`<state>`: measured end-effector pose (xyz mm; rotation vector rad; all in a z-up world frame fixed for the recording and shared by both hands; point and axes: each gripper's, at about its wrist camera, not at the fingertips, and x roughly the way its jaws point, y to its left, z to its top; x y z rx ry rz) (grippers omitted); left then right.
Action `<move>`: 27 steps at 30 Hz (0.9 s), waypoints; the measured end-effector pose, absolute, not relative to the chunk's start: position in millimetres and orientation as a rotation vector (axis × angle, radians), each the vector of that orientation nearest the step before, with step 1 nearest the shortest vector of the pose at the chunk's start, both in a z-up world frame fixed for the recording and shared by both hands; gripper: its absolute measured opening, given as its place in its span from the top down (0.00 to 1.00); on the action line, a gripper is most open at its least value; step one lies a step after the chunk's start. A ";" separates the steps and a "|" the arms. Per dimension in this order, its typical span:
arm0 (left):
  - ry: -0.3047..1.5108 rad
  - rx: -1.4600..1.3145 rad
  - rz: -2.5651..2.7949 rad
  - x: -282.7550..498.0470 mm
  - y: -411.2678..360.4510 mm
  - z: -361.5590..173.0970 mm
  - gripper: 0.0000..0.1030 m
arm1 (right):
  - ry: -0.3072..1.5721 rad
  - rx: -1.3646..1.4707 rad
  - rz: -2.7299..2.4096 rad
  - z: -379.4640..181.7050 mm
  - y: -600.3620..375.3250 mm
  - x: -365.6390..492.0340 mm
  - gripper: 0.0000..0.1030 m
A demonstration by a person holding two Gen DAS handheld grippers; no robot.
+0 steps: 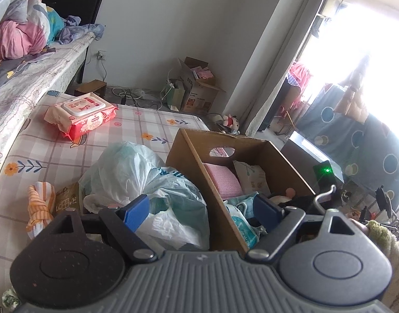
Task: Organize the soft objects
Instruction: 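Move the right gripper back to the white cup-shaped pack on the bed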
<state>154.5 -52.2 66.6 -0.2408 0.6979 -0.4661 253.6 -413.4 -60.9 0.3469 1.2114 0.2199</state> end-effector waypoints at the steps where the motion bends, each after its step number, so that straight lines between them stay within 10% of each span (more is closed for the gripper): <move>1: 0.697 -0.240 -0.459 152.2 -49.3 66.9 0.14 | 1.211 0.371 0.214 -59.3 -415.4 254.6 0.75; 6: 0.694 -0.244 -0.432 138.0 -33.3 64.4 0.09 | 1.178 0.469 0.200 -44.4 -424.0 245.5 0.70; 16: 0.701 -0.249 -0.341 103.4 -3.0 49.3 0.03 | 0.924 0.483 0.219 26.5 -403.9 176.0 0.29; 27: 0.624 -0.220 -0.221 66.7 34.7 49.7 0.03 | 0.668 0.417 0.351 87.4 -313.5 127.4 0.12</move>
